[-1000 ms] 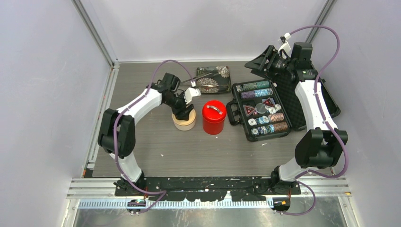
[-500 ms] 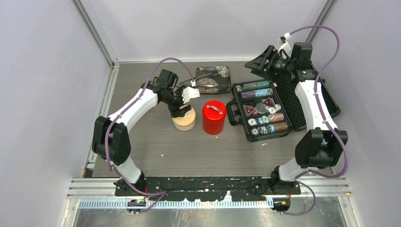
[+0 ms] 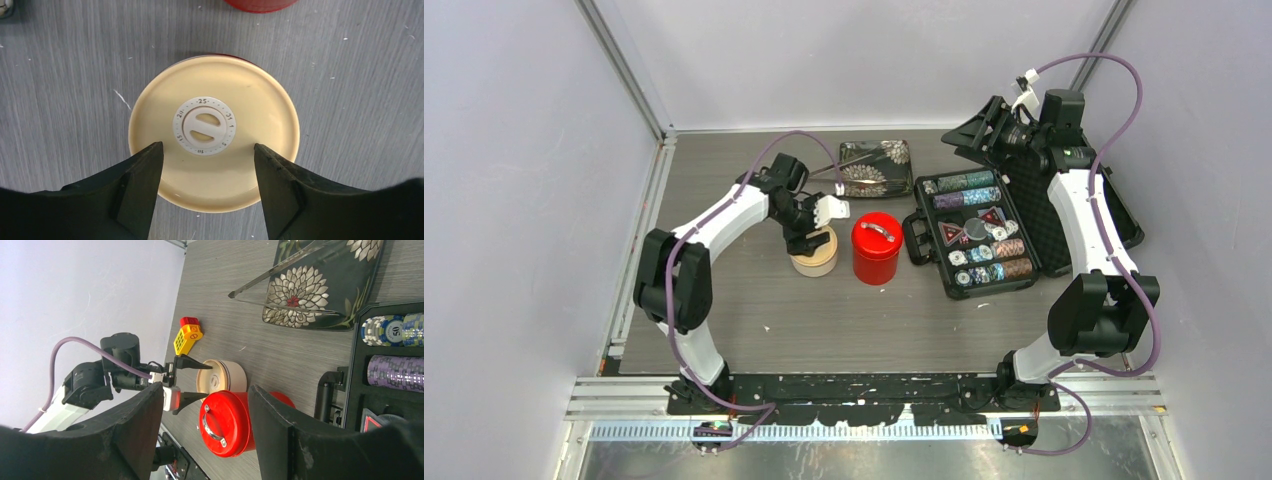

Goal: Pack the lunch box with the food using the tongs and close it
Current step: Close the box lid on the packing box.

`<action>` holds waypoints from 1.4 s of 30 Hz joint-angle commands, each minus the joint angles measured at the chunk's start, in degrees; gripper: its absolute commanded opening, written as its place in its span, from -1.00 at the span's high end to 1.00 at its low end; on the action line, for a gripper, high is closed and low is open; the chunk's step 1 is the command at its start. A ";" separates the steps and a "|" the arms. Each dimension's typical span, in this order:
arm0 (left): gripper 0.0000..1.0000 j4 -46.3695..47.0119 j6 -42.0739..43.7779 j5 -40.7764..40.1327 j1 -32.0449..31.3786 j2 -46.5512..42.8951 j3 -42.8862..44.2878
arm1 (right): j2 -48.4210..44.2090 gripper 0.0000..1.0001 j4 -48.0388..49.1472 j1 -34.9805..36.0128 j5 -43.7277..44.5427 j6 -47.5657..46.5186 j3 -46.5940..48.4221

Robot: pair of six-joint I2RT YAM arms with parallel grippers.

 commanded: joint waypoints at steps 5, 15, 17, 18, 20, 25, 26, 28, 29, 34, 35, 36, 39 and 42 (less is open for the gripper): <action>-0.35 -7.18 -1.75 1.23 -0.36 4.68 -2.96 | -2.66 -0.34 0.17 -0.18 0.56 -2.17 1.20; -0.34 -2.35 -3.94 -4.50 -0.73 5.49 -6.60 | -2.02 -0.34 0.14 -0.21 0.65 -2.06 1.89; -0.34 -2.00 -3.67 -5.70 -1.07 5.79 -6.82 | -1.90 -0.34 -0.15 -0.18 0.62 -2.22 2.01; -0.34 -1.99 -3.59 -6.32 -1.31 6.03 -6.72 | -1.85 -0.35 -0.19 -0.06 0.65 -2.26 2.03; -0.33 -1.74 -3.58 -8.34 -1.94 6.65 -6.65 | -1.85 -0.35 -0.50 -0.16 0.61 -2.44 2.24; -0.34 -3.77 -3.86 -8.75 -2.73 7.89 -5.49 | -1.45 -0.35 -1.22 -0.18 0.46 -2.94 2.89; -0.34 -4.54 -4.08 -8.15 -2.73 8.28 -5.01 | -1.37 -0.35 -1.29 -0.21 0.42 -3.01 3.02; -0.34 -6.28 -4.22 -7.04 -2.73 8.98 -4.17 | -1.02 -0.35 -1.25 -0.19 0.32 -3.07 3.43; -0.34 -7.13 -4.38 -6.55 -2.73 9.40 -3.65 | -0.87 -0.34 -1.29 -0.18 0.23 -3.02 3.63; -0.34 -9.78 -4.82 -4.35 -2.64 10.76 -2.42 | -0.26 -0.34 -1.32 -0.17 -0.06 -3.22 4.27; -0.34 -9.73 -5.00 -4.09 -2.64 10.80 -2.51 | -0.18 -0.35 -1.46 -0.17 -0.11 -3.38 4.36; -0.34 -9.48 -5.29 -4.01 -2.64 10.83 -2.64 | -0.18 -0.35 -1.65 -0.18 -0.15 -3.47 4.45; -0.34 -7.01 -6.53 -3.85 -2.64 9.70 -3.98 | -0.08 -0.35 -1.78 -0.18 -0.20 -3.61 4.53; -0.35 -3.71 -7.95 -3.21 -2.56 7.86 -6.10 | 0.04 -0.35 -1.78 -0.18 -0.20 -3.52 4.63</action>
